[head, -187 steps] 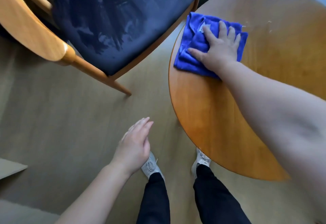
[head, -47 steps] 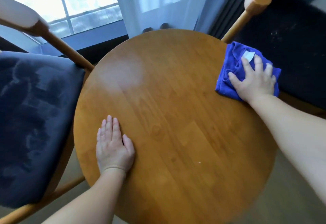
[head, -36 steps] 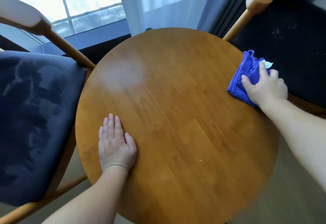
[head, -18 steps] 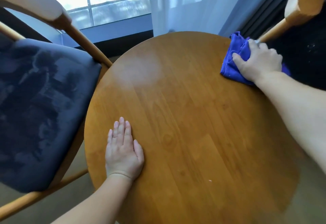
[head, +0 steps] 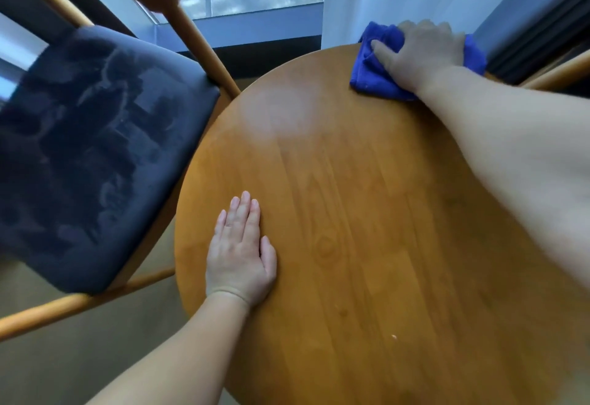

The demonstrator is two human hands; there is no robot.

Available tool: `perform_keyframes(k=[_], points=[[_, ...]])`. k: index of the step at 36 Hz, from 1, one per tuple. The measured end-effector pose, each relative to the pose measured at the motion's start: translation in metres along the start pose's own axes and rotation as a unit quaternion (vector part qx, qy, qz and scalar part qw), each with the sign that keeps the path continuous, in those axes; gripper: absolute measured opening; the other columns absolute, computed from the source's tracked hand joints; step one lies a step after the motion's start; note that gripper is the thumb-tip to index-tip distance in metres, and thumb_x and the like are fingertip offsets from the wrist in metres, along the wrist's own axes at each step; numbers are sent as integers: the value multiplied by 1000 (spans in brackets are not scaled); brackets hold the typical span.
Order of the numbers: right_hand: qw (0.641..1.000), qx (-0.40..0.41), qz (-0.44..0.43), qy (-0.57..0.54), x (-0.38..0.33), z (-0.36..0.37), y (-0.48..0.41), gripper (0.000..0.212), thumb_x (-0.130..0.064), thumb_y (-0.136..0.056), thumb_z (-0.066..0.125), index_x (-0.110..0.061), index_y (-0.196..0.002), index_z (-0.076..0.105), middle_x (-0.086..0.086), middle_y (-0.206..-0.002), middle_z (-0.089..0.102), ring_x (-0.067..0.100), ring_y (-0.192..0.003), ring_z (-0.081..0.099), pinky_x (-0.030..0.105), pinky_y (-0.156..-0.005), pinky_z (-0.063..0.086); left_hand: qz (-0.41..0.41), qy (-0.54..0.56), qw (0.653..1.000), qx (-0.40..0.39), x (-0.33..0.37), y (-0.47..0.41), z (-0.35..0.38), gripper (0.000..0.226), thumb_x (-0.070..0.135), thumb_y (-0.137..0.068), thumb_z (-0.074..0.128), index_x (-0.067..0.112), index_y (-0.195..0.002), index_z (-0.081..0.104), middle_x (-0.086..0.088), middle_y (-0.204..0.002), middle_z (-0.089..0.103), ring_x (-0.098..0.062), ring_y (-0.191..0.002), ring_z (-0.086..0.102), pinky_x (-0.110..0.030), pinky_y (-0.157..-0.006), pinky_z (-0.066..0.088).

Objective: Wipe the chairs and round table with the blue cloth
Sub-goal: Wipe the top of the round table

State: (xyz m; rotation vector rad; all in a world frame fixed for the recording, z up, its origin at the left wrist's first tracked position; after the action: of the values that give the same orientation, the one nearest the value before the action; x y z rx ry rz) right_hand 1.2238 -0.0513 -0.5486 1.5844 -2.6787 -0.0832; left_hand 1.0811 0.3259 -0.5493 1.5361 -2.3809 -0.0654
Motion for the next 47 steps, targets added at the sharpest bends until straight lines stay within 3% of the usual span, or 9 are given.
perform_keyframes(k=[6,11,20,27,34,39,43,47], points=[[998,41,-41,-18,10,-7,26,58,-60,-91,35,-12,-114,56,18,-119,56,41,-112,48,56,-96,35,-3,-4,1000,9,0,0,0,62,32,-88,31,-2,-140,40,-15,-150,34,-21,-141,24,-32,-118,7],[994,39,-88,-53,19,-8,69,56,-50,-93,45,-9,-131,52,13,-134,50,36,-131,35,53,-104,29,1,-7,1000,24,1,1,1,62,31,-89,32,0,-143,37,-14,-153,30,-23,-143,23,-34,-119,8],[993,2,-84,-86,12,2,200,49,-49,-92,50,-17,-130,56,9,-147,42,36,-142,22,58,-111,20,9,-44,999,32,4,5,7,57,28,-97,35,3,-147,26,-14,-157,19,-25,-146,13,-32,-117,-1],[992,-44,-58,-101,5,11,315,58,-50,-93,50,-21,-142,44,7,-153,34,35,-145,14,59,-114,14,44,-26,999,15,6,9,6,53,27,-100,34,6,-148,28,-11,-157,20,-23,-146,14,-33,-118,5],[989,-114,-28,-86,5,22,413,83,-70,-83,21,-28,-153,12,0,-161,8,28,-147,-10,53,-117,-2,85,-28,996,2,12,23,-8,48,28,-97,43,9,-141,41,-10,-153,32,-27,-139,31,-37,-112,24],[981,-181,-11,-65,-2,29,469,99,-78,-74,25,-29,-152,-9,1,-161,-10,29,-143,-25,54,-116,-8,122,-2,992,-18,15,71,-11,44,28,-95,47,14,-136,48,-7,-148,41,-28,-132,41,-38,-106,34],[975,-214,5,-52,-10,30,510,98,-74,-80,37,-26,-152,-10,2,-161,-11,32,-144,-22,54,-117,-5,130,8,991,-35,15,113,-19,41,29,-92,51,18,-131,53,-3,-144,46,-26,-126,48,-35,-101,40],[973,-220,22,-61,-22,21,537,82,-59,-90,47,-26,-153,9,-3,-161,5,29,-147,-6,48,-118,8,144,12,988,-50,13,156,-38,38,28,-90,53,20,-127,57,0,-142,48,-22,-123,51,-33,-98,43]])
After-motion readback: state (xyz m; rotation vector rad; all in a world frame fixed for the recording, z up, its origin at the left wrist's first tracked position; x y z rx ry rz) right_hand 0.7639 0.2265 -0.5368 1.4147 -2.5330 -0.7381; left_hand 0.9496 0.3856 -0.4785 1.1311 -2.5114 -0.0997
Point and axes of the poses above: each hand's wrist, its own y-axis away from the middle knuckle, its own z-axis out of the palm, x = y × z, the point moved 5 cm from there along -y, towards the middle knuckle
